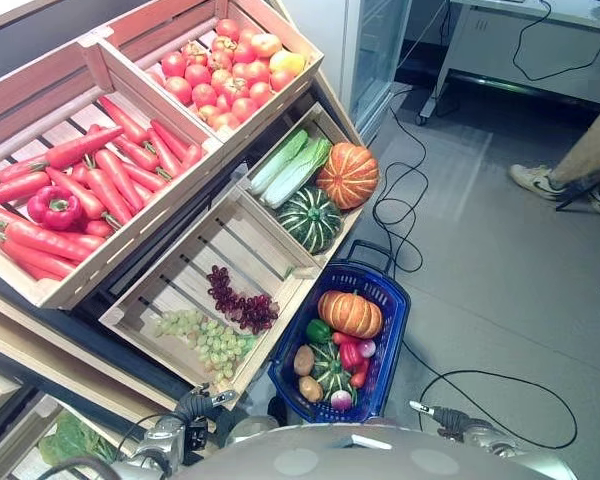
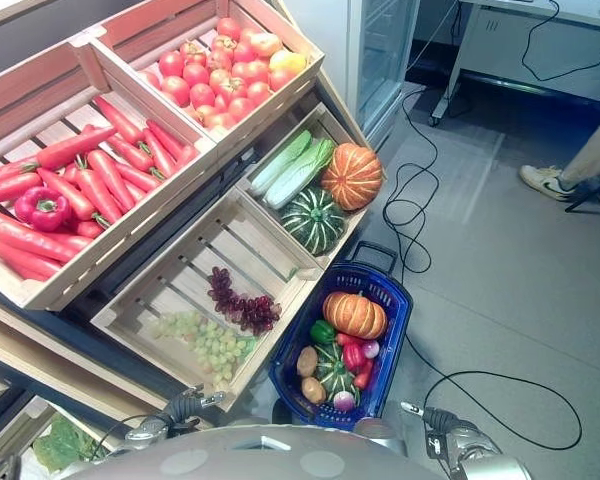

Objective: Pick up fruits and vegetables into the basket

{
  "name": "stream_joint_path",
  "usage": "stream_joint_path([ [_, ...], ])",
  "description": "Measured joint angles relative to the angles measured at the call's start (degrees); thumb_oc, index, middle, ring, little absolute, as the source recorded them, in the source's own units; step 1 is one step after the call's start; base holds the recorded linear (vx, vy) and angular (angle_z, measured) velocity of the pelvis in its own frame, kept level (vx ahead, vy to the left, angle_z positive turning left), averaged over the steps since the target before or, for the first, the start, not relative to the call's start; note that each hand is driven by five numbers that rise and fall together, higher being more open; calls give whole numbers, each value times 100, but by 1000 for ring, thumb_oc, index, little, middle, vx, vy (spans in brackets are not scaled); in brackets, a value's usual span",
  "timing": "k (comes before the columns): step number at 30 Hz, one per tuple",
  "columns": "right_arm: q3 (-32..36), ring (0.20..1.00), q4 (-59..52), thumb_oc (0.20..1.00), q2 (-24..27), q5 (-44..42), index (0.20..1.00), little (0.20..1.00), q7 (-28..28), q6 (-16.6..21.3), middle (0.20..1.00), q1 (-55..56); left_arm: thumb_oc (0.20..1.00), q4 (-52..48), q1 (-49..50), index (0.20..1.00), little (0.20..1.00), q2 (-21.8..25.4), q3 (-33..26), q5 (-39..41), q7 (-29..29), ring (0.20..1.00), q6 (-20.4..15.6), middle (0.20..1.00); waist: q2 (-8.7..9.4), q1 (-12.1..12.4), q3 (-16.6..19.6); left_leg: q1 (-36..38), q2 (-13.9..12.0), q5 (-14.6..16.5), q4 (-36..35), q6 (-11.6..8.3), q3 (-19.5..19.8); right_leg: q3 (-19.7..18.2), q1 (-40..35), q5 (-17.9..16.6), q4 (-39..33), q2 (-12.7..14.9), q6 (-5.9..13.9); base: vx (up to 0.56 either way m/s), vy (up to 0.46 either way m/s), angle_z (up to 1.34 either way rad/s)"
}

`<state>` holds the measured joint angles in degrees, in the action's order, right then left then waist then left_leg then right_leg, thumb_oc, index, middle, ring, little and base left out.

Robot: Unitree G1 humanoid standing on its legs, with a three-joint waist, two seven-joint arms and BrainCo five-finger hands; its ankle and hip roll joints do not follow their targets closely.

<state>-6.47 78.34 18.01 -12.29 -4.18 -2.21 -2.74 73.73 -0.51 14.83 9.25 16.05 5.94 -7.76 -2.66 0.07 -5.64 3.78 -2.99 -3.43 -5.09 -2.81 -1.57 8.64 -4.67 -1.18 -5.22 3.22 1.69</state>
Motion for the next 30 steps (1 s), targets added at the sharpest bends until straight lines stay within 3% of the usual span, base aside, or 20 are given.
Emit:
stream_joint_path([
  [3,-7,1000,-18,1000,52,-129,1000,1000,16,103,1000,-180,1000,-102,-105,1000,1000,2,24,232,6,1000,-132,1000,-41,0,-205,-440,4,-108,39,6,11,-7,475,-78,53,-2,-11,-252,-28,0],
  [6,-13,1000,-8,1000,150,-328,1000,1000,119,115,1000,-715,1000,-161,-593,1000,1000,5,56,552,0,1000,-256,1000,-126,2,-886,-1000,11,-308,92,21,35,-3,959,-350,3,-8,-36,-225,-35,0],
  [9,-12,1000,-19,1000,144,-476,1000,1000,166,165,1000,-1109,1000,-344,-853,1000,1000,5,70,772,-4,1000,-296,1000,-151,6,-1300,-1189,14,-409,78,27,37,-12,1161,-426,-2,-10,-42,-117,-18,-1],
  [13,-12,1000,-57,1000,197,-710,1000,1000,181,232,1000,-1308,1000,-595,-983,1000,1000,19,157,1027,-1,1000,-481,1000,-164,57,-1457,-1540,9,-464,58,7,59,0,1506,-477,-1,-14,-9,-140,-16,1],
  [21,-122,1000,-133,1000,363,-1000,1000,1000,275,210,1000,-2036,1000,-1119,-1477,1000,1000,198,456,2043,144,1000,-601,1000,-159,177,-2392,-1884,19,-646,39,40,129,53,1853,-600,30,-18,-63,-119,-41,3],
  [28,-118,1000,-306,1000,382,-1156,1000,1000,344,114,1000,-2422,1000,-1614,-1443,1000,1000,388,735,2666,257,1000,-637,1000,-111,282,-2420,-2186,27,-669,139,35,179,75,2194,-572,221,9,-56,-94,-2,1],
  [30,-116,1000,-344,1000,397,-1238,1000,1000,395,112,1000,-2589,1000,-1815,-1418,1000,1000,504,864,2670,162,1000,-816,1000,-111,298,-2421,-2402,30,-683,211,46,182,62,2451,-571,371,18,-57,-81,18,-3],
])
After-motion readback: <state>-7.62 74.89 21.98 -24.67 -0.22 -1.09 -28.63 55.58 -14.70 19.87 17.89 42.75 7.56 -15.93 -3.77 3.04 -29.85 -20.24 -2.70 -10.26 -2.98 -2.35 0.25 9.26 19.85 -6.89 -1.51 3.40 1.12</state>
